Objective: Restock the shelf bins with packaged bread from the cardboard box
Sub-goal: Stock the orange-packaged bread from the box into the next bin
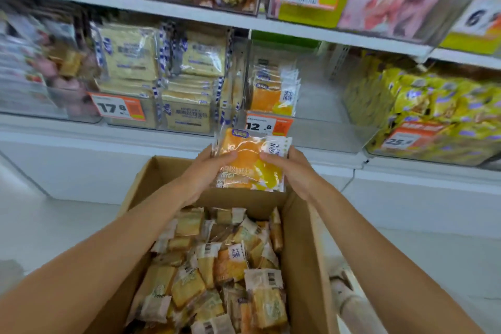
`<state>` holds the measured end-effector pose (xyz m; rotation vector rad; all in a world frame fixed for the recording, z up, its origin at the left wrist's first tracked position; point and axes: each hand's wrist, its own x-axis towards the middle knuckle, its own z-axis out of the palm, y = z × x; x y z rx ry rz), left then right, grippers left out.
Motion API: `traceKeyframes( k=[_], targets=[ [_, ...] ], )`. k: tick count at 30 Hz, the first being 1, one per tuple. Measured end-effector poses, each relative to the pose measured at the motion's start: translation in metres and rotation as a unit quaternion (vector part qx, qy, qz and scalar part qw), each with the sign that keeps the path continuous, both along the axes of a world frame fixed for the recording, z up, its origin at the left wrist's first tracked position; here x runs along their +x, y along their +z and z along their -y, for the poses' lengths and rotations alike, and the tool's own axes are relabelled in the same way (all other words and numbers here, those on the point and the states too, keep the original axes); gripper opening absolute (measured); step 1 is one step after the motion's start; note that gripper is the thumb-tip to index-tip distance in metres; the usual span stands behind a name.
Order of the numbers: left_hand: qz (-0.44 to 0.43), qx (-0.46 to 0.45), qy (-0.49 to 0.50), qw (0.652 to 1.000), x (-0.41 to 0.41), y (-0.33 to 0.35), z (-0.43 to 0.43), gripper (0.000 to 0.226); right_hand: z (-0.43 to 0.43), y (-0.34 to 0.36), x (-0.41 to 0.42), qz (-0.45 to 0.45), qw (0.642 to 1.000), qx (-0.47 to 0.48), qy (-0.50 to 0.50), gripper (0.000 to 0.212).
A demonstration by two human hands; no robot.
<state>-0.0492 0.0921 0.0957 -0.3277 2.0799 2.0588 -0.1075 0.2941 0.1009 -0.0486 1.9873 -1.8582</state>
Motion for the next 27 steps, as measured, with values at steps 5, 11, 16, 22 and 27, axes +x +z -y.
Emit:
traceKeyframes(
  k=[5,11,16,22,27],
  targets=[
    [-0.178,-0.150,0.021,0.972,-0.069,0.073,-0.020,0.032,-0.022,0.066,-0.056,-0.148,0.984,-0.028,-0.091,0.045],
    [-0.218,-0.423,0.002,0.880,-0.165,0.087,-0.026,0.054,-0.037,0.080,-0.124,-0.226,0.964,0.033,-0.133,0.032],
    [-0.197,-0.486,0.011,0.852,-0.191,0.057,-0.011,0.052,-0.036,0.050,-0.174,-0.137,0.941,0.308,0.002,0.054],
    [-0.231,-0.474,0.016,0.850,-0.184,0.051,-0.010,0.052,-0.018,0.040,-0.192,-0.127,0.958,0.254,-0.026,0.077],
    [-0.246,-0.479,0.013,0.842,-0.179,0.054,-0.011,0.052,-0.018,0.042,-0.186,-0.114,0.967,0.230,-0.014,0.080]
  ],
)
